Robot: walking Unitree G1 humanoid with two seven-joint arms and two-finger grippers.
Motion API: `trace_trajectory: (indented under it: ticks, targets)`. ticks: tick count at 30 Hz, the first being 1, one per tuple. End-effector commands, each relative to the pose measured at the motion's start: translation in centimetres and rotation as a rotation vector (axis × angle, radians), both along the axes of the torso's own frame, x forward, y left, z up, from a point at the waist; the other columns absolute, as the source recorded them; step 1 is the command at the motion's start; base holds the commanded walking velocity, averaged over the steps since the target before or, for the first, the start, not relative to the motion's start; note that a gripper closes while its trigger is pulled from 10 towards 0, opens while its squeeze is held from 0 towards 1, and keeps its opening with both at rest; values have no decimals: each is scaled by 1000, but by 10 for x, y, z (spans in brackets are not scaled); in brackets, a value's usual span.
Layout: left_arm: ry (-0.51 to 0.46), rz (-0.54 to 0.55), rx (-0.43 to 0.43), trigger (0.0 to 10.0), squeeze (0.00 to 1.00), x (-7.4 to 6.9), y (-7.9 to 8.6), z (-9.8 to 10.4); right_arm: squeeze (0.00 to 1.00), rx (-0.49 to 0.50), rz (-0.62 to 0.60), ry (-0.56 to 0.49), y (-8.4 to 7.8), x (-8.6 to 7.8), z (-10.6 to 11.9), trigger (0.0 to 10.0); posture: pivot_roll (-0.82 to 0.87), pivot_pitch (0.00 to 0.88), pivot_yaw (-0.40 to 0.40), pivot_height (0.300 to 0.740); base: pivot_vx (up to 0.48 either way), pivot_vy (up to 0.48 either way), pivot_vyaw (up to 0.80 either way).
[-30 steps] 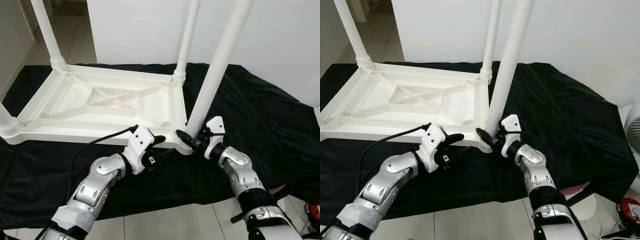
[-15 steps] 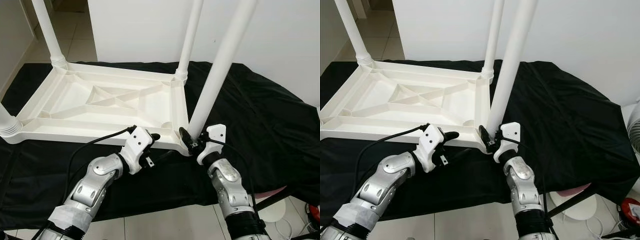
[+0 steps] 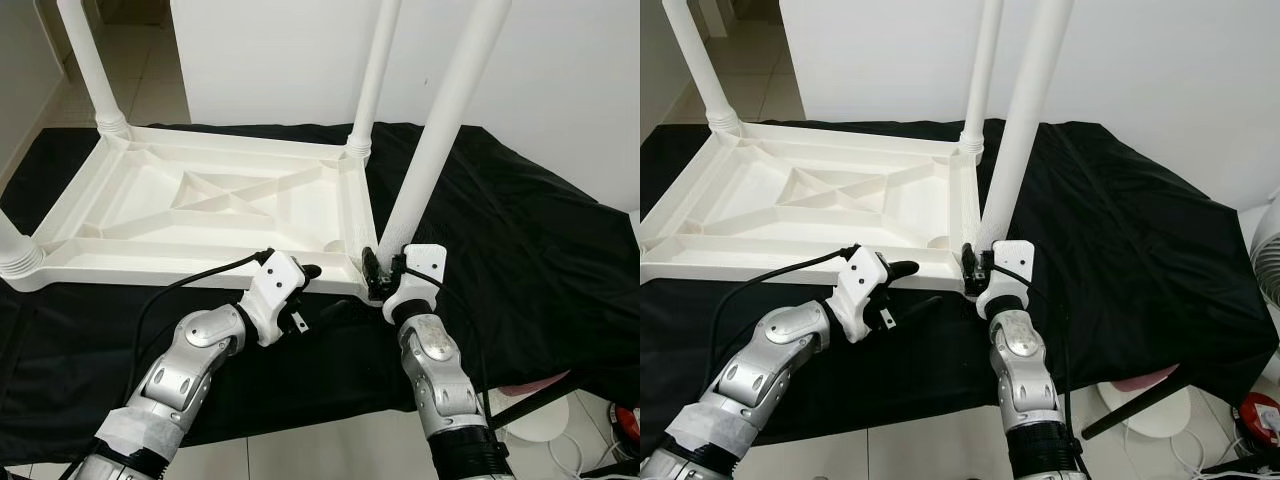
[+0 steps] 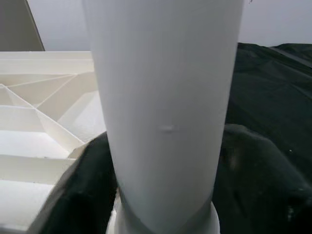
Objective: Building children table
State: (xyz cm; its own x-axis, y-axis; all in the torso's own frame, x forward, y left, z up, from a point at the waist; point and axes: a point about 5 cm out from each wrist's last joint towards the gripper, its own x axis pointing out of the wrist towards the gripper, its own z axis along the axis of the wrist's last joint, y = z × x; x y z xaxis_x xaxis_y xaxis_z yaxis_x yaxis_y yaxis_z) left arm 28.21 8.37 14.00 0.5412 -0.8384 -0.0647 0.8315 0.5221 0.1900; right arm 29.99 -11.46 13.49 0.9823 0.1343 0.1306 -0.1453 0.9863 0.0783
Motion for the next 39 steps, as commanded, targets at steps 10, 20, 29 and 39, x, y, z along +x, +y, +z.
trace_trajectory:
  ticks: [10, 20, 29, 39]
  targets:
    - [-13, -50, 21, 10000, 0, -5, -1, 1, 0, -55, 165, 36, -21, -11, -8, 10000, 49, 5, -76, 740, 0, 0, 0]
    - [-22, -65, 25, 10000, 0, -1, -3, 3, 0, -185, 360, 45, -41, -1, -12, 10000, 40, 0, -64, 740, 0, 0, 0]
    - [-36, -75, 29, 10000, 0, 3, -5, 6, 0, -279, 511, 71, -37, 27, -9, 10000, 49, 0, -61, 740, 0, 0, 0]
    - [-35, -67, 29, 10000, 0, -1, -3, 6, 0, -330, 651, 109, -28, 39, -13, 0, 71, 0, -69, 740, 0, 0, 0]
